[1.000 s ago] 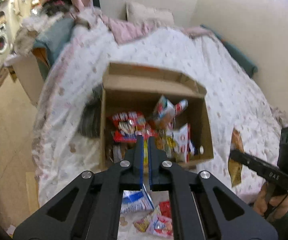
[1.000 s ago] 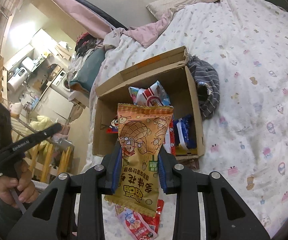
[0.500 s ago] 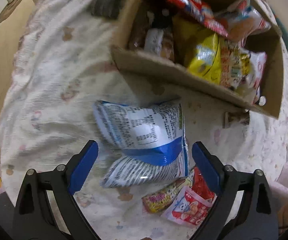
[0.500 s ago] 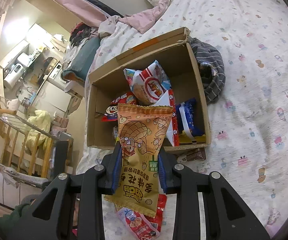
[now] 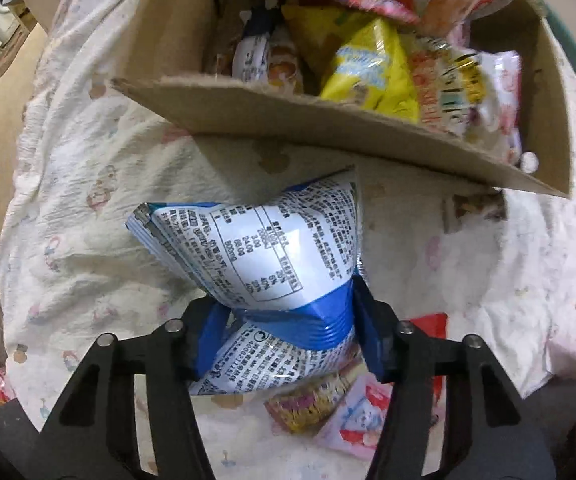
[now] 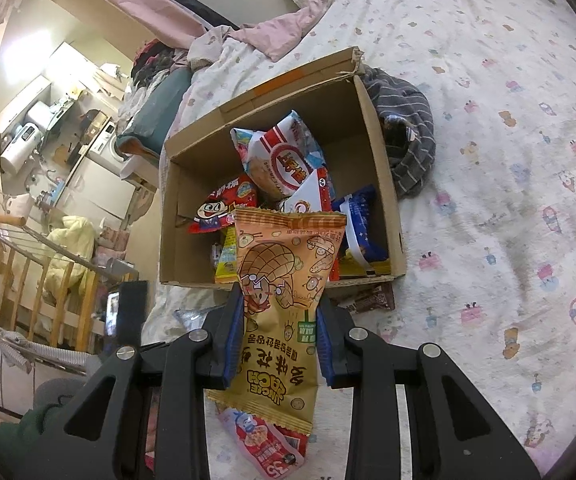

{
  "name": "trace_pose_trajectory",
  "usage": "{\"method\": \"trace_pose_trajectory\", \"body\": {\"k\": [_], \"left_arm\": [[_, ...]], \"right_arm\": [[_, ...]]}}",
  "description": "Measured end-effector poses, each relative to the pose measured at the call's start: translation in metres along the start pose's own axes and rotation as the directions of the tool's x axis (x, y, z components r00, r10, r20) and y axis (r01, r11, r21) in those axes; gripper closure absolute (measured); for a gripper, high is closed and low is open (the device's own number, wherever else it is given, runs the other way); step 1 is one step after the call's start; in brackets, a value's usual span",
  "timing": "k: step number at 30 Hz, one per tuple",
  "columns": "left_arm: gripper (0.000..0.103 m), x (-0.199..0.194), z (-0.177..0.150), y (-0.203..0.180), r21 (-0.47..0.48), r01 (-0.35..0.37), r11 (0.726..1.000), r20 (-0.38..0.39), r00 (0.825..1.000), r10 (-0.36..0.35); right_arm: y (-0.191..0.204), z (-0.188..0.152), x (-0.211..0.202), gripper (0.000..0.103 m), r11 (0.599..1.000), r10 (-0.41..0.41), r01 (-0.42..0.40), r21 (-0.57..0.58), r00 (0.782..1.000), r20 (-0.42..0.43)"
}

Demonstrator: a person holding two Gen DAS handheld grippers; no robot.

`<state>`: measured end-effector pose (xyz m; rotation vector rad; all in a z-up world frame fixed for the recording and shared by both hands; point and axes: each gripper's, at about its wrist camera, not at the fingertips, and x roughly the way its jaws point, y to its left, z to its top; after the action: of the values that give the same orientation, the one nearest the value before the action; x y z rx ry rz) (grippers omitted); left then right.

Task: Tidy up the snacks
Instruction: 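Carry the orange bag and white-blue bag over the box with both tools, then open both tools to drop the orange and white-blue bags into the box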

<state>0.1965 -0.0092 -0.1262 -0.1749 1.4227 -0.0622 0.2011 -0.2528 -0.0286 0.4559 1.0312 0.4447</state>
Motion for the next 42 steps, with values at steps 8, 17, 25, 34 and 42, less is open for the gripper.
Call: {"method": "trace_pose_trajectory", "body": {"k": [8,17,25,34,42], "left_arm": [[0.052,-0.073,-0.028,-0.001,0.025,0.087,0.996,0.122,0.989,-0.089],[0.051,-0.128,0.029,0.004,0.067,0.121,0.99,0.262,0.956,-0.134],[0.051,-0.128,0.083,-0.009,0.108,0.1,0.989,0.316,0.94,-0.129],[0.05,-0.094,0.1,-0.024,0.168,0.07,0.983,0.326,0.937,-0.123],[0.042,-0.082,0.106,-0.028,0.206,0.048,0.977,0.299,0.948,-0.11]], "right_arm": [[0.005,-0.002,0.0,0.07,1.0,0.005,-0.005,-0.007,1.0,0.002],[0.007,0.016,-0.009,0.07,1.0,0.001,0.001,-0.029,0.998,0.059],[0.004,0.053,-0.002,0.07,0.995,-0.063,0.07,-0.068,0.993,0.103],[-0.01,0.083,0.023,0.07,0.992,-0.098,0.107,-0.07,0.989,0.114],[-0.005,0.091,0.054,0.07,0.97,-0.191,0.201,-0.133,0.978,0.089]]}}
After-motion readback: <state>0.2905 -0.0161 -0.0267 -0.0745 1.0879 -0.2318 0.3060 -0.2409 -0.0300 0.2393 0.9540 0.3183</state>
